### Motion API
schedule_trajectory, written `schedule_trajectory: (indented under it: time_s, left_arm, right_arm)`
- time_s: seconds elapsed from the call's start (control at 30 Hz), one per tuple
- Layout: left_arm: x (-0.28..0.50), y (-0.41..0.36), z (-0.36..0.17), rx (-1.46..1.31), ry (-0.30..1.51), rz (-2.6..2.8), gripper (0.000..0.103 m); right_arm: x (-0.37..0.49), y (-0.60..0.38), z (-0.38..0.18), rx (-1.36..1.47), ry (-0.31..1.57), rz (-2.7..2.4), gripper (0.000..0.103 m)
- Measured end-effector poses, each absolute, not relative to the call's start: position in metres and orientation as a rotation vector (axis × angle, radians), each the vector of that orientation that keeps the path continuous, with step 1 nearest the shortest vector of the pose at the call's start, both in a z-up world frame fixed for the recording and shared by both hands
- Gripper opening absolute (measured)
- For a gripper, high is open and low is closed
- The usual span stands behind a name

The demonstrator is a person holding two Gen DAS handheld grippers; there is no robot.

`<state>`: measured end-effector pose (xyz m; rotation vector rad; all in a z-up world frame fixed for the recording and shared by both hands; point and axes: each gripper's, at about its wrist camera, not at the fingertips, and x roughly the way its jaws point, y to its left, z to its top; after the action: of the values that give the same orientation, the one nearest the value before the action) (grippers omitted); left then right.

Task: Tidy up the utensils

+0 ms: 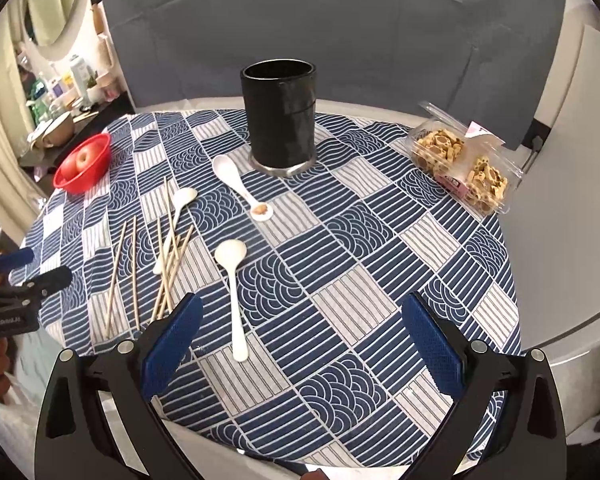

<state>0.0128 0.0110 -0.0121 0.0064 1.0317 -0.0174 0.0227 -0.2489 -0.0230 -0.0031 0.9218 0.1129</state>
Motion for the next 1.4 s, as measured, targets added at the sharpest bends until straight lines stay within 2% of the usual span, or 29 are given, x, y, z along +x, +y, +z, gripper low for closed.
schedule_trajectory:
  time_s: [0.67,1.4]
  left_arm:
    - [0.042,0.041,-0.058,-0.022,1.162,0.016,0.097]
    - [0.075,0.065,-0.113,-0.042,1.337,0.052,0.097]
  right_arm:
    - [0.057,-0.238,-0.051,-0.074,1.034,0.13,0.095]
    - [0.113,-0.195,-0.109,-0.115,1.195,0.212,0.095]
